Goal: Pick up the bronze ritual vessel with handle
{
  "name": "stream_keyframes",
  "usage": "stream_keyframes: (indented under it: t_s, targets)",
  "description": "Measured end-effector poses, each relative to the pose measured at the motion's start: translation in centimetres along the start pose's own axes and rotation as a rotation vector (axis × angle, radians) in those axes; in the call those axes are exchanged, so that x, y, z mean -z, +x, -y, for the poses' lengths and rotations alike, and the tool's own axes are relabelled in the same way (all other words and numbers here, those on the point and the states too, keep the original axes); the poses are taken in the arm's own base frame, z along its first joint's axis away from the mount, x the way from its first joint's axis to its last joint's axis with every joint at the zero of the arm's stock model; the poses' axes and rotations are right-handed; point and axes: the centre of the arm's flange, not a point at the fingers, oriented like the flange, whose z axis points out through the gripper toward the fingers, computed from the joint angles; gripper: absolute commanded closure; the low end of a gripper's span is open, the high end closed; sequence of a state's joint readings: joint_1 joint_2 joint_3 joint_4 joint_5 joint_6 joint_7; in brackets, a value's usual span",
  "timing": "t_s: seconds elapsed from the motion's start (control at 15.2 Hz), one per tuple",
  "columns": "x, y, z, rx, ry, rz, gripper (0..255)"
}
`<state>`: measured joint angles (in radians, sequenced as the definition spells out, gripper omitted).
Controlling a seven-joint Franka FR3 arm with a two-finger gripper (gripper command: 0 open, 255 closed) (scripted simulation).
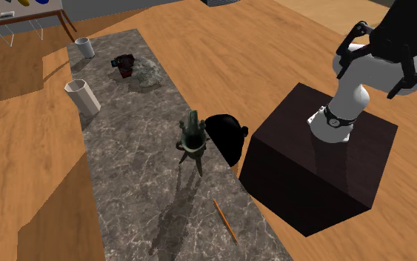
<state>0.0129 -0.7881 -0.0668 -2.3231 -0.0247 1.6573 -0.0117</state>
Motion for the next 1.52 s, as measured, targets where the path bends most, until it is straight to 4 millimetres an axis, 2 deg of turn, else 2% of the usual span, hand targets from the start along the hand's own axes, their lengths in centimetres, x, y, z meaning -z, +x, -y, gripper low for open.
stream_keyframes:
  t_s: [0.2, 0.66, 1.39, 1.52]
  targets:
    - [-1.2, 0.4, -1.0, 0.006, -0.005, 0.002, 0]
    - [-7.8, 1.8, -6.0, 0.04, -0.031, 0.007, 0]
    - [-18.6, 4.5, -15.3, 0.096, -0.074, 0.015, 0]
    - [-20.0, 4.9, -16.9, 0.106, -0.081, 0.016, 0]
